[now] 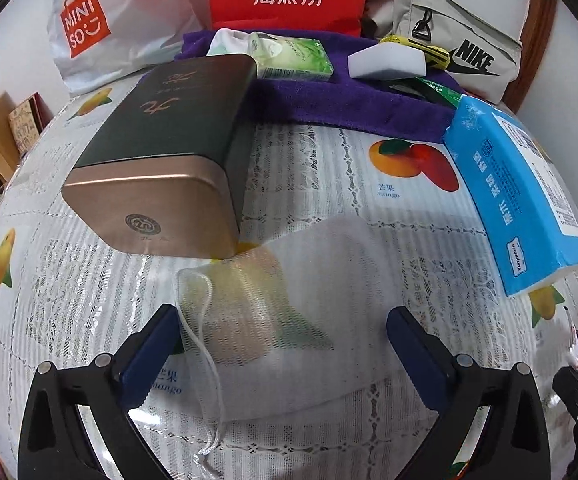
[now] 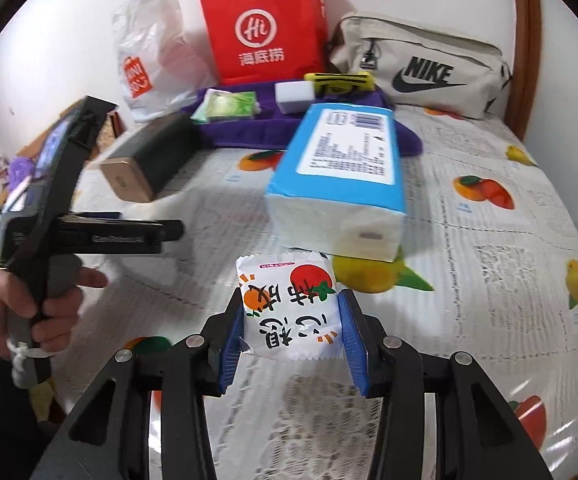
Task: Organize soft objects
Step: 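Grasp the white mesh bag with the left tool while the right tool holds the snack packet, then carry the mesh bag and snack packet over the purple towel with both tools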
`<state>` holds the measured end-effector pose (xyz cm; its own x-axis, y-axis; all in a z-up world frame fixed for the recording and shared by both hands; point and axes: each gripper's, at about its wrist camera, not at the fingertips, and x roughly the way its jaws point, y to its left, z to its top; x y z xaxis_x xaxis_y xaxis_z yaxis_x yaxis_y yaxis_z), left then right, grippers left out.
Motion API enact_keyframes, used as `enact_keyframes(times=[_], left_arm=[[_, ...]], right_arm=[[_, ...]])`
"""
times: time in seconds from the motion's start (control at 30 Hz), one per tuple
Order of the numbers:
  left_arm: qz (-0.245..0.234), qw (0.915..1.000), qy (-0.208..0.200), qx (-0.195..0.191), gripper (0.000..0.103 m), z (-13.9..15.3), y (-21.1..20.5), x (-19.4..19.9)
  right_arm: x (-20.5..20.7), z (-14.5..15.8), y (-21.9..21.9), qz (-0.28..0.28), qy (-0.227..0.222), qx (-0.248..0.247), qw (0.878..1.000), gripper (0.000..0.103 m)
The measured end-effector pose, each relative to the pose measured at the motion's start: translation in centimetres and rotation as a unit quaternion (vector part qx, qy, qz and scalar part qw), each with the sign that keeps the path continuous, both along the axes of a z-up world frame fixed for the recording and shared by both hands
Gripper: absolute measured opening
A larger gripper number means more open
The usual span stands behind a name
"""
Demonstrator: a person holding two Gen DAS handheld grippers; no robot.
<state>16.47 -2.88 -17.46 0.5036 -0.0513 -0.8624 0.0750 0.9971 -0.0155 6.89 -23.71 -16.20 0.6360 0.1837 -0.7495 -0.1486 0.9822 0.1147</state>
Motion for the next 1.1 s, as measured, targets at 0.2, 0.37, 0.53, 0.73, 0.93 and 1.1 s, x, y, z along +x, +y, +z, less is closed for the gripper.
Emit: enact_keyframes(times=[0.2,0.37,0.53,0.73,0.93,1.1], left_arm=[[-0.001,0.9994,-0.034,0.005,0.084,0.1,-0.4,-0.9],[-0.023,0.9987,-0.045,0.001,0.042,0.6,-0.5,-1.6],[-0.04,0.9981,-0.04,-0.025,0.014,0.7,-0.4,-2.0],[-0.04,0.9964,-0.023,-0.071,0.007,0.9,1.3,-3.3],[-0.028,0.9959,-0.025,-0.082,0.007,1.9,3.2,-4.6],[-0.017,0.9953,-0.044,-0.084,0.007,3.6,4.4,-5.3]], right_arm=[[0.7,-1.6,-0.7,-0.016,0.017,0.002,1.0,0.045],[0.6,-2.1,-0.7,-0.02,0.014,-0.005,1.0,0.045],[0.4,-2.1,-0.4,-0.021,0.013,-0.006,1.0,0.045],[0.0,-2.0,0.2,-0.024,0.012,-0.003,1.0,0.045],[-0.2,-1.3,0.6,-0.018,0.013,0.008,1.0,0.045],[-0.1,0.0,1.4,-0.011,0.001,0.005,1.0,0.045]])
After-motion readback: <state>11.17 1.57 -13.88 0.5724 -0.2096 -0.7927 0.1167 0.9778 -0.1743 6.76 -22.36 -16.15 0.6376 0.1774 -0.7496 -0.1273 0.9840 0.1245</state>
